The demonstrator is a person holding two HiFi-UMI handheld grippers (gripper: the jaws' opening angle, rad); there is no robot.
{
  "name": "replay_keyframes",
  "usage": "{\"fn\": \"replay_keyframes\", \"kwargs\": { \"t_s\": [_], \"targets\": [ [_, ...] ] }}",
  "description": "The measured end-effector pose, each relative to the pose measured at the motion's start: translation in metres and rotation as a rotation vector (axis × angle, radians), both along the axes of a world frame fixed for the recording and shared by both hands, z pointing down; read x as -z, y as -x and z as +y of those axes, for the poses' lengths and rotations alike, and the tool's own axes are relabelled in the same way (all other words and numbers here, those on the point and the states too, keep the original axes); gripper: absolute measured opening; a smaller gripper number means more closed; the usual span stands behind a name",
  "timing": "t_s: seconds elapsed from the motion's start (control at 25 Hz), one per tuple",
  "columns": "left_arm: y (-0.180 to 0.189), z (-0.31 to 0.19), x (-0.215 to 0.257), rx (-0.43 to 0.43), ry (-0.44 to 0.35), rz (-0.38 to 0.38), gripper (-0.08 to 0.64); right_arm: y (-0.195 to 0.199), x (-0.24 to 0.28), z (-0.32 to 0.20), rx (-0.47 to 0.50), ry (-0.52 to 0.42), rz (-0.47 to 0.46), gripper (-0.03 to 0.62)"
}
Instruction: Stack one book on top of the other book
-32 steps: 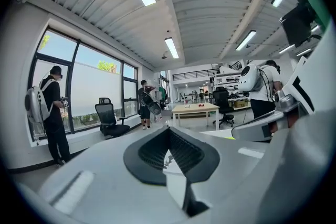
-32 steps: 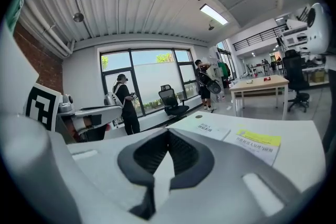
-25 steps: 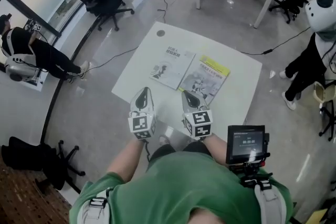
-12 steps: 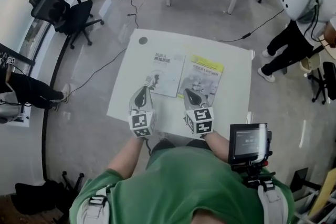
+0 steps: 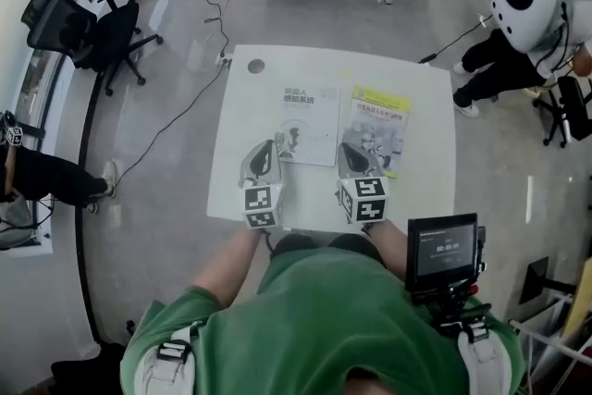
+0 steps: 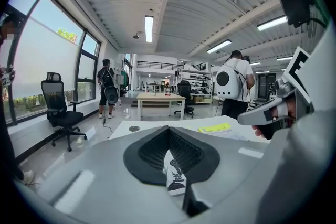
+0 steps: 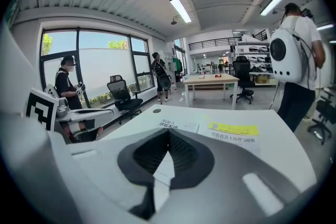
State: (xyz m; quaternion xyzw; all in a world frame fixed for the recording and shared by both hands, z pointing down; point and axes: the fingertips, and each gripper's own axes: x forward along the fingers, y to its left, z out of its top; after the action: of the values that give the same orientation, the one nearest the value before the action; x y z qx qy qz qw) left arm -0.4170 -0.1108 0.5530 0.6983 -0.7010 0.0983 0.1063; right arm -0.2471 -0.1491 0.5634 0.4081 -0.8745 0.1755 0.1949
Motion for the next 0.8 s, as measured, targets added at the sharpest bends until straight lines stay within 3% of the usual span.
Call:
{"fn": "replay_keyframes", "kwargs": {
  "t_s": [0.28,0.8],
  "targets": [
    [0.015,-0.018,-0.058,-0.033,0.079,-0.007,0.005,0.009,-0.055,-0.014,-0.039,0.061,0.023,0.002],
    [0.031,-0.025,-0.096,-0.07,0.228,0.009,0.005,0.016,-0.086,-0.028,-0.095,0.177,0.075,0.003]
  ]
}}
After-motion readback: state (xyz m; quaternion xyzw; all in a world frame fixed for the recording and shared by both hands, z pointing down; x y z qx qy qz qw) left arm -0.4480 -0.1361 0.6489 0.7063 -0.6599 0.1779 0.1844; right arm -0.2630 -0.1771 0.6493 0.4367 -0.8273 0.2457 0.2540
